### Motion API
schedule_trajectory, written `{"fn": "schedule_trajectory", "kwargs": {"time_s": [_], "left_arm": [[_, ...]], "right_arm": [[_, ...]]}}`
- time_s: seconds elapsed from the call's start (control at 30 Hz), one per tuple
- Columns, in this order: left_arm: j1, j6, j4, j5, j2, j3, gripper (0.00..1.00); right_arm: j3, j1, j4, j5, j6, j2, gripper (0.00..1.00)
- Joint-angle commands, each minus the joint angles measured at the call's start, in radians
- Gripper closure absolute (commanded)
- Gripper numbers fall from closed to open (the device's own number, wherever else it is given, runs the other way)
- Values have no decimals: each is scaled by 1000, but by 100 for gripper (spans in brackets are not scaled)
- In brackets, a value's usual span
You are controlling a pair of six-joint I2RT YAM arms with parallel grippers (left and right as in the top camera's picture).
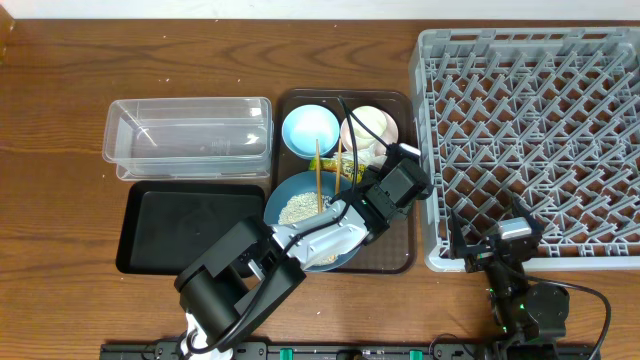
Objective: Sort waste into correct bins and load items into the dishwasher rack
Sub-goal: 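Lower the left gripper and grasp the white tissue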
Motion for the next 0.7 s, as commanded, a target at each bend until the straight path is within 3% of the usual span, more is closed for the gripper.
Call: {"fn": "schedule_trajectory", "kwargs": {"time_s": [0.0, 0.43, 0.67], "left_arm": [[6, 13, 5, -24, 27, -2, 39], [11, 12, 2, -39, 85, -2, 40], [10, 12, -7, -39, 80, -2, 72]], "right_arm": [[-2, 5, -4, -1, 11, -2, 1], [-2, 5, -4, -1, 11, -2, 1], [-2, 5, -4, -1, 11, -2, 1]]}}
